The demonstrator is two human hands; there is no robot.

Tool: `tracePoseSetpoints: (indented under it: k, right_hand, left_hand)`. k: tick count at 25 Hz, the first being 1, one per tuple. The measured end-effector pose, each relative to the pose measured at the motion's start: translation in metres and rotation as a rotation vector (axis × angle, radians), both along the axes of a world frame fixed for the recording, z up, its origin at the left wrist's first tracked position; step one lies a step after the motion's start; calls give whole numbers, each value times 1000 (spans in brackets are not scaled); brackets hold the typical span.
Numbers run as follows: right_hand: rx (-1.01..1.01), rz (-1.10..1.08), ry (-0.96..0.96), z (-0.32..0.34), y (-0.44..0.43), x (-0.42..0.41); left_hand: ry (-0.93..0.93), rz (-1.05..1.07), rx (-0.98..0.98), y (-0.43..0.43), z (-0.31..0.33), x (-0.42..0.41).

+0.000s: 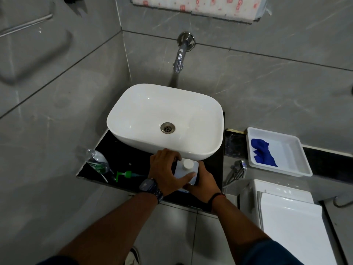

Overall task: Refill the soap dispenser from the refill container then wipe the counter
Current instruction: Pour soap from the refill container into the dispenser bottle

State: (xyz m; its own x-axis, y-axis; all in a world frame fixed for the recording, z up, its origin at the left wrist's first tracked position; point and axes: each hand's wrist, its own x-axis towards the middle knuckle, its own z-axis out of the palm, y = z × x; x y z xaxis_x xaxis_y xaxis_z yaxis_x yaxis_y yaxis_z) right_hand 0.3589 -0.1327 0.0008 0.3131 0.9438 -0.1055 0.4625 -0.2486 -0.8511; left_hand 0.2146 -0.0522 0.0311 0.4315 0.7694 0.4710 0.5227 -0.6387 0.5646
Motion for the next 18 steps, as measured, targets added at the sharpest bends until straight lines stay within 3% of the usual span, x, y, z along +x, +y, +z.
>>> tracePoseSetpoints:
  k: [6,13,18]
  right_hand:
    - [-41,1,-19,-3,3,1]
    - [-49,22,-18,-6,5,0]
    - [-75,8,-28,-5,4,2]
  left_hand:
    - [13,-96,16,1,8,8]
    - [-43,-41,78,3,9,5]
    - [-172,41,2,11,20,12]
